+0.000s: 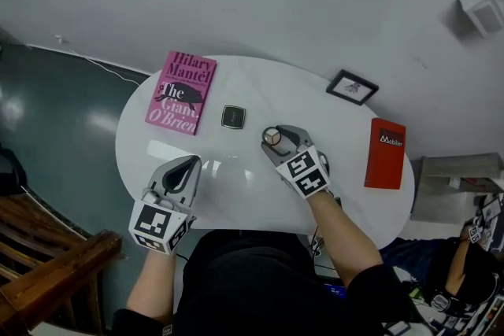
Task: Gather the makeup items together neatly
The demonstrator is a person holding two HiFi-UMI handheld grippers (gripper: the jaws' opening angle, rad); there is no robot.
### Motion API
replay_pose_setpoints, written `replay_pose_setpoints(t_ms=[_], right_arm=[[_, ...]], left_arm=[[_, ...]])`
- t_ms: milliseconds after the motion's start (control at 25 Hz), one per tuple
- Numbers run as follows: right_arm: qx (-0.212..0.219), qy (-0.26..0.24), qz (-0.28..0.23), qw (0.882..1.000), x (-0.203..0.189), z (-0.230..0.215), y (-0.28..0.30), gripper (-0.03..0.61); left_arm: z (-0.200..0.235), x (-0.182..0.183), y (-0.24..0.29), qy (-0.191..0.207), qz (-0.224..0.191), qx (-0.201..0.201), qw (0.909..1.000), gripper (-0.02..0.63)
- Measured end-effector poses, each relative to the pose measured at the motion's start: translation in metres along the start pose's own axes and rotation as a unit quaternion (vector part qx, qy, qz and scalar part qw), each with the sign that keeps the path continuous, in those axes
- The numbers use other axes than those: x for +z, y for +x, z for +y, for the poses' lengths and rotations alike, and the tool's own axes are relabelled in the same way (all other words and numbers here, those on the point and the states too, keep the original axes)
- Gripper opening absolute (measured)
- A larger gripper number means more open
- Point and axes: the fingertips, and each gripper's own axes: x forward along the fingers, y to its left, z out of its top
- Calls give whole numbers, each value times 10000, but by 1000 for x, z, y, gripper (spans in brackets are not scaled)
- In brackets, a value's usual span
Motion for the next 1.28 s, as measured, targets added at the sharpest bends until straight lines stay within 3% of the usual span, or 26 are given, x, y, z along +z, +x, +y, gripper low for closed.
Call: replay_pose_setpoints(t_ms=[360,720,1280], right_arm=[[257,-10,208,9995,-24,-28,43,216],[289,78,409,9987,-49,-47,77,216],[250,354,310,9986,-54,-46,76,225]], left_arm=[[-7,-9,43,-15,349,-90,9993,14],[-2,-27,53,-85,666,27,9977,13],[-1,-14,54,-18,569,10,9984,14]])
